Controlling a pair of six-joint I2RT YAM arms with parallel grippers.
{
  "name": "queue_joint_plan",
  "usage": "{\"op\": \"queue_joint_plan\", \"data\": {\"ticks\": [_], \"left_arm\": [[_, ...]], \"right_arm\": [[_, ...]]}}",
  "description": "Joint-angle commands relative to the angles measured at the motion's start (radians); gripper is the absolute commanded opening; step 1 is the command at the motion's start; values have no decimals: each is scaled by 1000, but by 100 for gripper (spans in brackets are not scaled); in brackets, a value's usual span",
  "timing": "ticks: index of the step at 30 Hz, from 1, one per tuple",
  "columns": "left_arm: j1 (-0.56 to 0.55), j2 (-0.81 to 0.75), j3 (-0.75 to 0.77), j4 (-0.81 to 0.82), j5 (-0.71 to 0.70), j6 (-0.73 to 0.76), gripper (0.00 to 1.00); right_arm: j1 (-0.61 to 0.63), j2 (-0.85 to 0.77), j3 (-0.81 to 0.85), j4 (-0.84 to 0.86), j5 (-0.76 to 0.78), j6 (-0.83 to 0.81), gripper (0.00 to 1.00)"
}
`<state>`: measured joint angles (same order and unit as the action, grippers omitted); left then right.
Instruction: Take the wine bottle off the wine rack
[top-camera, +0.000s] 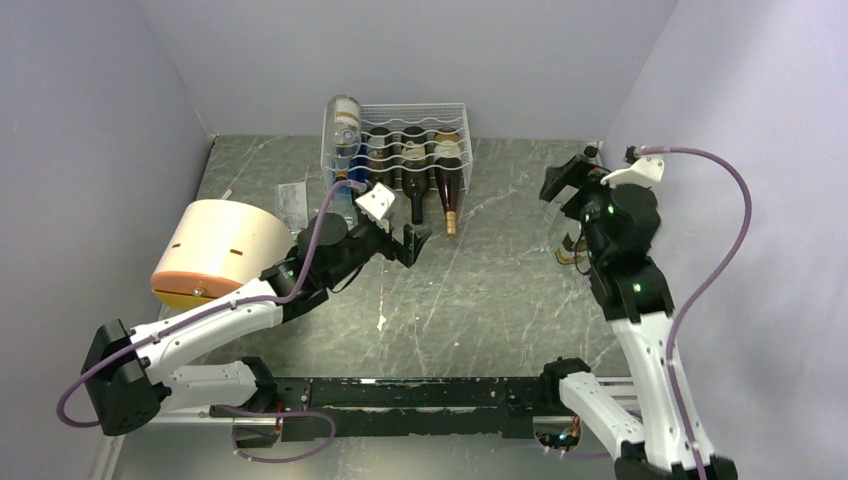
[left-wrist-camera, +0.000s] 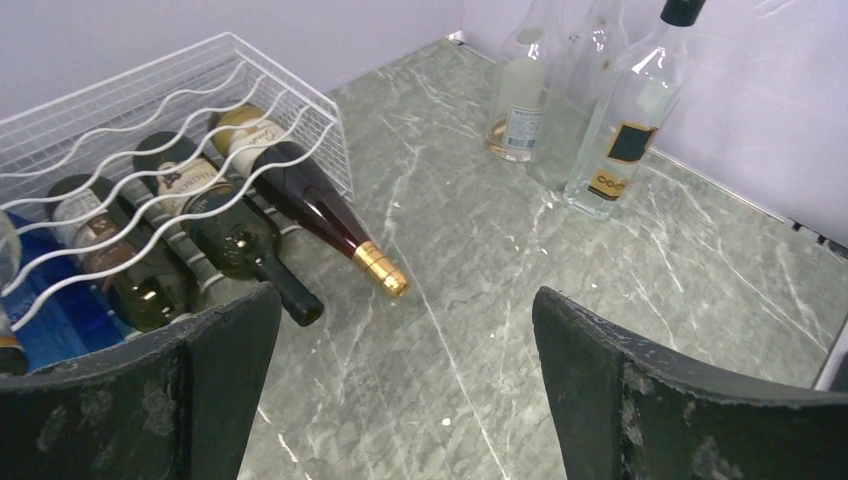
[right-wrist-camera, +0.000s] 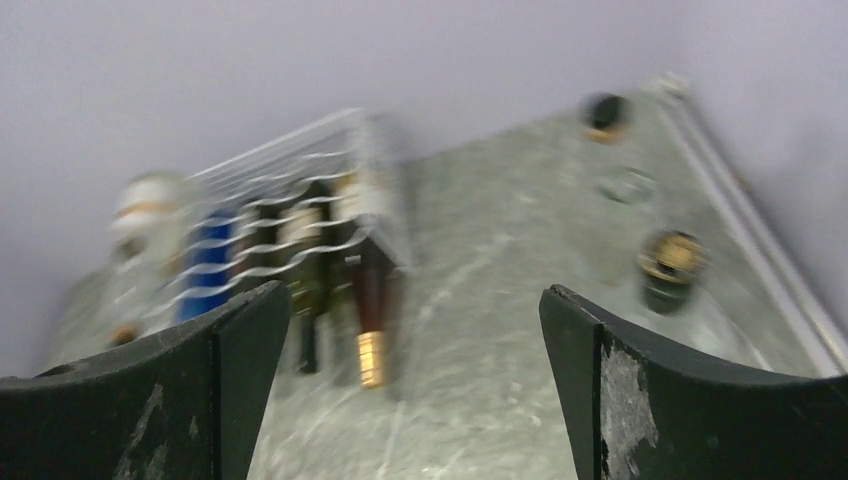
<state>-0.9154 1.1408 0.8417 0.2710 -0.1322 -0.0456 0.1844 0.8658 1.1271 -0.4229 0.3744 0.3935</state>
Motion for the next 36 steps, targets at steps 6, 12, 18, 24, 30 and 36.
{"op": "queue_joint_plan", "data": {"ticks": [6, 12, 18, 24, 30, 36], "left_arm": [[67, -40, -19, 22, -104, 36, 99], [176, -6, -5, -6, -222, 27, 99], [312, 66, 26, -71, -240, -38, 99], [443, 137, 84, -138, -111, -94, 99], [589, 279, 233, -301, 0, -223, 99], [658, 455, 407, -427, 105, -245, 99]], "right_arm": [[-2, -60, -164, 276, -975, -21, 100], [8, 111, -96, 121, -1036, 0, 100], [70, 132, -111, 79, -968, 2, 100], [85, 85, -109, -16, -781, 0, 100], [84, 5, -113, -79, -559, 105, 100], [85, -83, -162, -32, -545, 74, 100]]}}
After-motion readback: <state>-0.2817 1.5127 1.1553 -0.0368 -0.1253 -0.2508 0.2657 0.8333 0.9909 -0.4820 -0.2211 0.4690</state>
